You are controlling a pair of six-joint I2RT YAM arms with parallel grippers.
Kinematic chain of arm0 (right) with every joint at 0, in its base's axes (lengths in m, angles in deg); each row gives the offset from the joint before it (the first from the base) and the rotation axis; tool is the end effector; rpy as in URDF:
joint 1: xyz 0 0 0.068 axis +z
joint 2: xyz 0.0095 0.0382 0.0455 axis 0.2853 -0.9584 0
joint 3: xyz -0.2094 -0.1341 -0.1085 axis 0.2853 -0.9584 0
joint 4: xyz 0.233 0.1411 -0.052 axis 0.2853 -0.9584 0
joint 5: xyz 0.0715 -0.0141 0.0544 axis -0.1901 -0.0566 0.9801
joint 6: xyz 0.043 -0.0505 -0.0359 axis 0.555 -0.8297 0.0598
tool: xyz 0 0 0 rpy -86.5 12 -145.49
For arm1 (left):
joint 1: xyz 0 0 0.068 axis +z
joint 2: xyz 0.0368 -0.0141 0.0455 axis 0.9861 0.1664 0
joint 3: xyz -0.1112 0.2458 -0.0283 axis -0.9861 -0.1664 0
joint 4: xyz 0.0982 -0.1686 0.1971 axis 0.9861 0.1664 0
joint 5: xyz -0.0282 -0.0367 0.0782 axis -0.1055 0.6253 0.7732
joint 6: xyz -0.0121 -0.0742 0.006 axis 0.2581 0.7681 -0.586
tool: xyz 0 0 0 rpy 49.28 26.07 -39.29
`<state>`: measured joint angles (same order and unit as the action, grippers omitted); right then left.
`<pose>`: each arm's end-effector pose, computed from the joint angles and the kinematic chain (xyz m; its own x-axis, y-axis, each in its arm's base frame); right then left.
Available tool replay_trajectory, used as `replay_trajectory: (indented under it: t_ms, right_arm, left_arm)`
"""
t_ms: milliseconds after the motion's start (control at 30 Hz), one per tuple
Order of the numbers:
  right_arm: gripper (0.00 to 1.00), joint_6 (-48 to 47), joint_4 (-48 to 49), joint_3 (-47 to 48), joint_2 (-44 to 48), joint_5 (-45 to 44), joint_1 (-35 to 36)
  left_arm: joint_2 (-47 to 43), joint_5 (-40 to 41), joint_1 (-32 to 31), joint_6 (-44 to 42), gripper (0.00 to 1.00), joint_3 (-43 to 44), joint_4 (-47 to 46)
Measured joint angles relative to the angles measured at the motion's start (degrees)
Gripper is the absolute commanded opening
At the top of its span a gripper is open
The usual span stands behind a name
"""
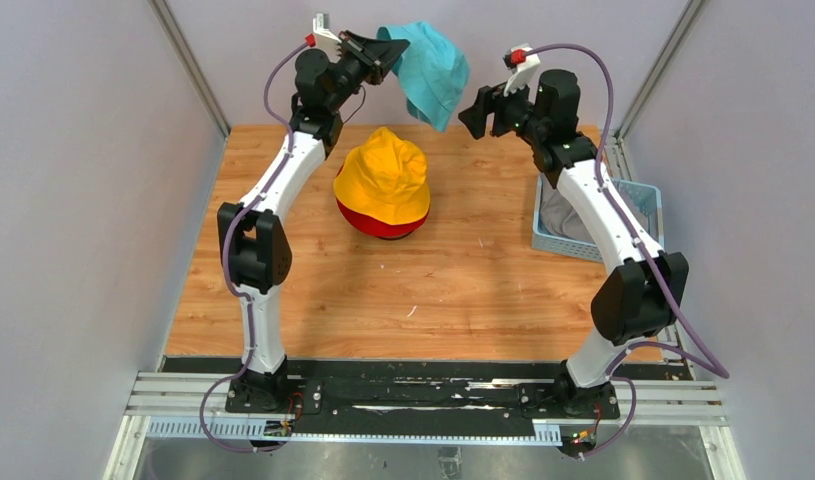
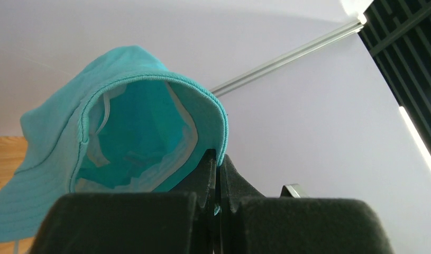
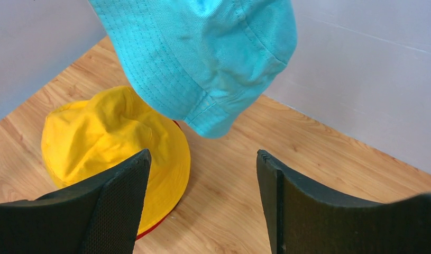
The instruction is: Stack the hats
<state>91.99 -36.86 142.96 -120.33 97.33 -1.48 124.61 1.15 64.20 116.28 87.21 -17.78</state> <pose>0.4197 0.1409 0.4216 -0.0814 0.0287 -0.9963 -0.6383 0.7662 0.0743 0.5073 -0.1716 0.4350 -0.4972 -0.7988 -0.3387 0.4525 0.0943 -0.8867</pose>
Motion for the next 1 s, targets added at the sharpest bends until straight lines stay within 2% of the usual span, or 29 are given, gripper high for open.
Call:
replay_trajectory:
  t_ms: [233,433,667,1000]
  right_arm:
    - [0.72,-1.6,0.3,-2.6,0.2,-1.0,0.3]
    - [0.71,-6.2,1.5,-8.1,2.5,-6.8,3.9]
    - [0.68,-11.5,5.0,-11.3,3.5,-13.5,11.1]
    - [0.67,-17.1,10.7,-11.1,-0.5,-20.1,15.1]
  left_arm:
    - [-0.9,-0.1,0.0,-0.7,0.00,-7.2,-1.6]
    - [-1.8,0.0,0.0,-1.3,0.00,-12.9,-1.9]
    - [-1.9,-0.4,0.0,-1.1,0.00,-11.7,-2.8]
    - [-1.9,-0.8,-1.7,-0.9,0.00,-8.9,-3.8]
